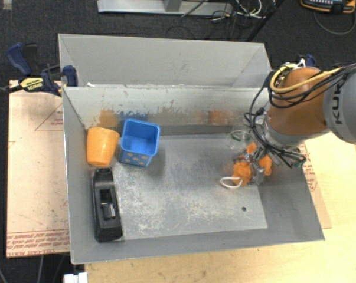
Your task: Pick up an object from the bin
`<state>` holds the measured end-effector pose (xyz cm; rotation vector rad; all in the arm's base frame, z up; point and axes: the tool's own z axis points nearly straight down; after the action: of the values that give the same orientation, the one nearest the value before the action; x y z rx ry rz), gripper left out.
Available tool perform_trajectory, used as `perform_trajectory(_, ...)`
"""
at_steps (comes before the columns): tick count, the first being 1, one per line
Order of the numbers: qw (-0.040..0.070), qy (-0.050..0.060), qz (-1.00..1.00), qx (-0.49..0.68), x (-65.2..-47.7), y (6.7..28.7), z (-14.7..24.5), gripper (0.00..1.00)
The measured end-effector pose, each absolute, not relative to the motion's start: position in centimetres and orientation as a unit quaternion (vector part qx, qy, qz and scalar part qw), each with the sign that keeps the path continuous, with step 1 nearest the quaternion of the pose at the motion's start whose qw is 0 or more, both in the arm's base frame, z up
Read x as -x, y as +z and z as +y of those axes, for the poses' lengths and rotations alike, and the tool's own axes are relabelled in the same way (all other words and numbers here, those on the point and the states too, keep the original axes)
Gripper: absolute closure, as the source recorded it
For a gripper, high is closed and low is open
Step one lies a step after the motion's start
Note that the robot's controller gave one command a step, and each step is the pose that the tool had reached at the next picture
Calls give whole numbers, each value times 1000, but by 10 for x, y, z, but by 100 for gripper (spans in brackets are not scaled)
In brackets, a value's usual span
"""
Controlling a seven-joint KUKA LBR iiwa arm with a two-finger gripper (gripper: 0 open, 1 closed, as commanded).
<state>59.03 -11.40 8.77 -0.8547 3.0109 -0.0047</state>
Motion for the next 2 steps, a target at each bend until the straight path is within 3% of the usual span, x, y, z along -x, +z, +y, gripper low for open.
perform_trajectory(1, 7, -2, 948, 319, -594, 103, -113, 100)
perform_trajectory(2, 4, 0, 948, 317, -590, 151, -118, 100)
